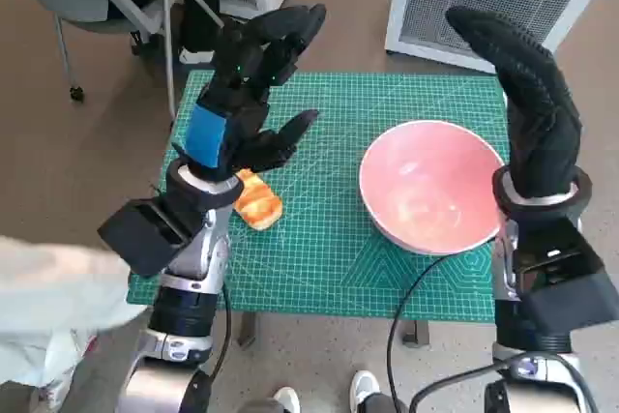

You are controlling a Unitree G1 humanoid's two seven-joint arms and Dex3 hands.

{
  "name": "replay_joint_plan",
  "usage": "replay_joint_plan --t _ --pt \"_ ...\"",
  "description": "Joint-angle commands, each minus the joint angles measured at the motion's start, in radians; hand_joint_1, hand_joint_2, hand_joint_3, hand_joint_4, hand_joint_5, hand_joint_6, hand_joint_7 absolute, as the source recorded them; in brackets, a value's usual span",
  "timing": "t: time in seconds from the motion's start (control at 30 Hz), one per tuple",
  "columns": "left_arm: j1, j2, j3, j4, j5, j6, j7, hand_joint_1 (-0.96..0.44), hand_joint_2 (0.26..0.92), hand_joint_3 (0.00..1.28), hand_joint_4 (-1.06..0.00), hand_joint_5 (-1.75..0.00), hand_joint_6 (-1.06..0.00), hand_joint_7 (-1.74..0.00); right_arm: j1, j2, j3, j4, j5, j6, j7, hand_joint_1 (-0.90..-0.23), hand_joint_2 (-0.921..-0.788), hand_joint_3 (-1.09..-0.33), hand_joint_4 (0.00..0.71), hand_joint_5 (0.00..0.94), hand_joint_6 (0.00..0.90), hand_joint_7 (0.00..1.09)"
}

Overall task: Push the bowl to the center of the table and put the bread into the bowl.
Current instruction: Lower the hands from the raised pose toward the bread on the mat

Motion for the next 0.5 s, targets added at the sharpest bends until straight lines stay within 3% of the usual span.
replay_joint_plan --t 0.03,0.5 --pt "-0.011 0.009 0.002 0.002 0.004 -0.012 -0.005 -0.42 0.921 0.40 -0.33 -0.01 -0.01 -0.90 0.008 0.005 0.004 0.009 0.010 0.006 0.006 -0.583 -0.921 -0.748 0.235 0.000 -0.001 0.53" --pt "-0.009 0.010 0.004 0.000 -0.001 -0.009 -0.010 -0.44 0.921 0.40 -0.33 -0.01 0.00 -0.90 0.010 0.008 0.008 0.005 0.011 0.010 0.005 -0.579 -0.921 -0.748 0.231 0.000 -0.001 0.53"
